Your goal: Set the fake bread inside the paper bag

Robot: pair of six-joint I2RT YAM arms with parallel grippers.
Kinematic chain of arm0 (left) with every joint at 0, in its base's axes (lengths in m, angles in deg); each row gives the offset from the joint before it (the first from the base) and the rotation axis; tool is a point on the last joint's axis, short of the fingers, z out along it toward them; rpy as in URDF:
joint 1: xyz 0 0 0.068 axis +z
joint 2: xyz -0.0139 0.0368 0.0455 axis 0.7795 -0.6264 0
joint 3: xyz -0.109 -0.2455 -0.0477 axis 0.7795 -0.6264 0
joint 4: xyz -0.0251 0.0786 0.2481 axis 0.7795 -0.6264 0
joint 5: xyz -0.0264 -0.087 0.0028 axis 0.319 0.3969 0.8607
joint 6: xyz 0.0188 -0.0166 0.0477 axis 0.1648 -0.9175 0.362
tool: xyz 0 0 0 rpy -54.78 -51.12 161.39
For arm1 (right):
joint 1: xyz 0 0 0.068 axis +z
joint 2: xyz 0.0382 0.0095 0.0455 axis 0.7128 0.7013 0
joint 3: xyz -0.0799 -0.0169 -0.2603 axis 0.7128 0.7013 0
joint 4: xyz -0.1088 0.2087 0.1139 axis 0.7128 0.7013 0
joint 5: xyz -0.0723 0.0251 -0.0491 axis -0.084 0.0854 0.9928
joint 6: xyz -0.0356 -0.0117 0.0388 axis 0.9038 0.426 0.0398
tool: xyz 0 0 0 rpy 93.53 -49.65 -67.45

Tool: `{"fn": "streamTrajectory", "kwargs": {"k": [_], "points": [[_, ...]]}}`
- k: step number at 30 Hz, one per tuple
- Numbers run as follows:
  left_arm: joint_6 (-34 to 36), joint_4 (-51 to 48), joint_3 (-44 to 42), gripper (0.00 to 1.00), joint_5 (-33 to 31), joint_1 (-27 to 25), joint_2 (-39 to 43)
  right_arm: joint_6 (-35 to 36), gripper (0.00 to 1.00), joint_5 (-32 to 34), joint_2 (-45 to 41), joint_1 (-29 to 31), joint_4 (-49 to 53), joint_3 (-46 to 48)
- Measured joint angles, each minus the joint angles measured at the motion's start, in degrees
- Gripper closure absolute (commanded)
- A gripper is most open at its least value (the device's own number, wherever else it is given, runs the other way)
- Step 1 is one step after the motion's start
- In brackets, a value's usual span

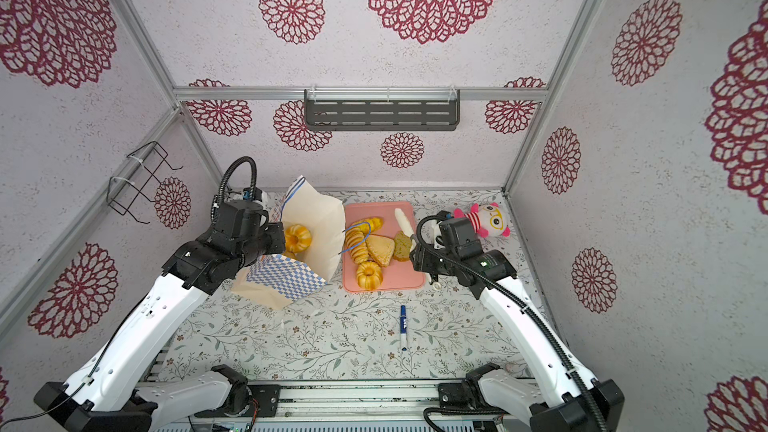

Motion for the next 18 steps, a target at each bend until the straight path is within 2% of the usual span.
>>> {"fn": "streamTrajectory", "kwargs": {"k": [10, 18], "points": [[-2.4, 1.6, 0.0, 1.00, 1.8, 1.5, -0.1, -7.3, 0.39, -12.8, 1.0, -1.7, -13.2, 14.7], [-3.0, 2.0, -0.1, 1.00, 1.9, 1.6, -0.1, -10.1, 0.39, -17.0, 3.2, -1.7, -19.6, 18.7]]}}
